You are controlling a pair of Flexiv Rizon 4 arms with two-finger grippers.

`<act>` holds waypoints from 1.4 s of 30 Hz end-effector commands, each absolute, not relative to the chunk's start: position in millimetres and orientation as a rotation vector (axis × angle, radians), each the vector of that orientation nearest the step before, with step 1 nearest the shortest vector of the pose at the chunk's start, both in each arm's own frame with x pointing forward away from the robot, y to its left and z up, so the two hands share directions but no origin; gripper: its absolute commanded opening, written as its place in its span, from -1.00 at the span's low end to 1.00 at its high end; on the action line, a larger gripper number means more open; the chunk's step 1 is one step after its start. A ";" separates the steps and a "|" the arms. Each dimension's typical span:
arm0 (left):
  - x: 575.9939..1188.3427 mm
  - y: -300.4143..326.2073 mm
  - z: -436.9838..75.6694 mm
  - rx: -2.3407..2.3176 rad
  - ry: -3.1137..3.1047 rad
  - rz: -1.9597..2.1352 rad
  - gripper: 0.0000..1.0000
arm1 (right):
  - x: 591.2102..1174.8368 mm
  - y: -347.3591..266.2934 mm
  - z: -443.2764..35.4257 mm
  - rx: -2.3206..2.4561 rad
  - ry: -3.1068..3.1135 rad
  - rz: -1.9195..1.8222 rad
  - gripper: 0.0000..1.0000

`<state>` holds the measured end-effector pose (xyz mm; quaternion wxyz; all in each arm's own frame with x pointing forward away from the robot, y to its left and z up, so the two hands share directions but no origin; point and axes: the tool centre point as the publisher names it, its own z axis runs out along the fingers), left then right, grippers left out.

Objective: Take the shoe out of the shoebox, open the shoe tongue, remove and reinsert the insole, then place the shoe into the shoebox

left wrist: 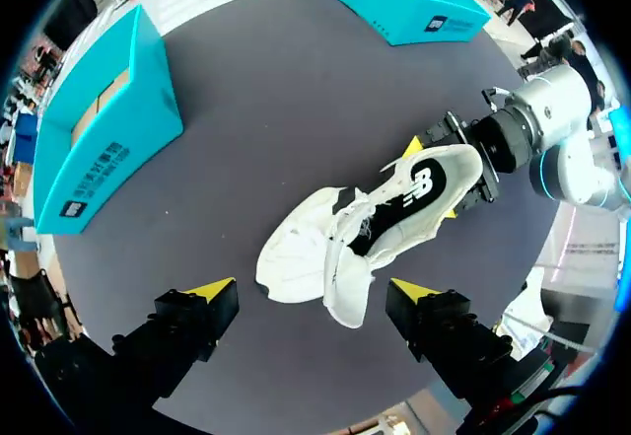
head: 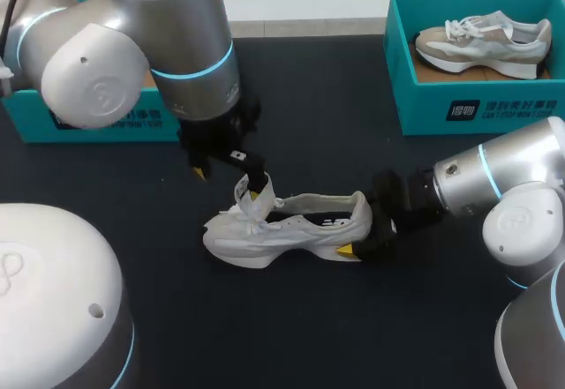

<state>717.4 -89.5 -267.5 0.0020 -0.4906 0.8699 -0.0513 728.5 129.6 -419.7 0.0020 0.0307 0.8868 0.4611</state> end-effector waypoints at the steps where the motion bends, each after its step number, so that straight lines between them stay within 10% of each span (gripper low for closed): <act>1: 728.0 -104.1 -242.2 -1.329 2.764 -0.072 1.00 | 728.2 129.7 -418.8 0.098 2.783 1.441 -1.00; 27: 727.1 -197.6 -246.9 -0.264 3.042 -0.170 1.00 | 728.2 129.7 -418.8 0.098 2.783 1.441 -1.00; 28: 726.0 -198.5 -247.8 -0.247 3.045 -0.179 0.76 | 728.2 129.7 -418.8 0.098 2.783 1.441 -1.00; 30: 725.1 -199.8 -249.9 -0.223 3.051 -0.209 -0.69 | 728.2 129.7 -418.8 0.098 2.783 1.441 -1.00; 31: 725.2 -200.1 -250.4 -0.206 3.053 -0.229 -1.00 | 728.2 129.7 -418.8 0.098 2.783 1.441 -1.00; 42: 720.9 -212.1 -255.8 -0.123 3.074 -0.278 -1.00 | 728.2 129.7 -418.8 0.098 2.783 1.441 -1.00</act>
